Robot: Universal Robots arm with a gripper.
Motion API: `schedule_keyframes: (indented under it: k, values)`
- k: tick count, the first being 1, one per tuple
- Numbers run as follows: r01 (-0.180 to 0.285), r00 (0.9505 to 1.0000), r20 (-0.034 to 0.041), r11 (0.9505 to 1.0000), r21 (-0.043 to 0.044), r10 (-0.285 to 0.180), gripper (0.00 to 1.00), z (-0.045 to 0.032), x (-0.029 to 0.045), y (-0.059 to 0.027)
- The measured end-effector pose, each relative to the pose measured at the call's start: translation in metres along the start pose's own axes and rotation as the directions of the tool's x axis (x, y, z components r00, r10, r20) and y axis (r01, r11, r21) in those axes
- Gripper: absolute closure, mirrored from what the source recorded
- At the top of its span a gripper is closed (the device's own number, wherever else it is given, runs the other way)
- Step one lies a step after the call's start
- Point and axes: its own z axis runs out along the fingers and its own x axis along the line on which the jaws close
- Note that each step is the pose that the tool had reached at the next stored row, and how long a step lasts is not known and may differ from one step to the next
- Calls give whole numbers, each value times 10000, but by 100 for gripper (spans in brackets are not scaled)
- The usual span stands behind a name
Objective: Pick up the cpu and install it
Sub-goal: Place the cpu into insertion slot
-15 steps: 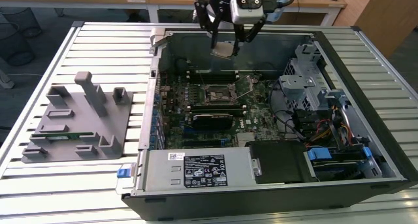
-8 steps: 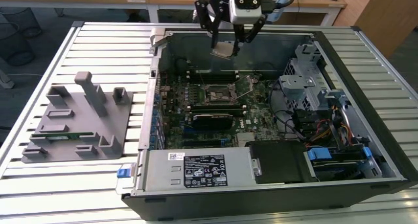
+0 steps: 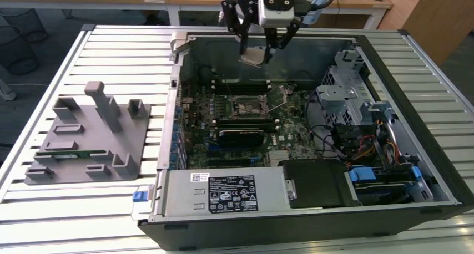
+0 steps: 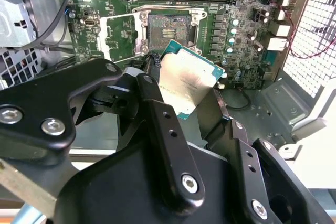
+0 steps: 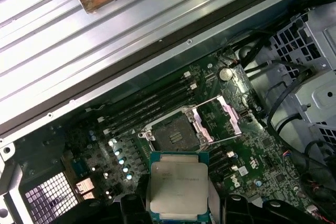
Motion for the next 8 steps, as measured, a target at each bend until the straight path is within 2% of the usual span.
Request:
schedule_keyframes:
  k: [8]
  values:
    - [-393, 9992, 15, 9992, -14, 393, 47, 2, 0, 0]
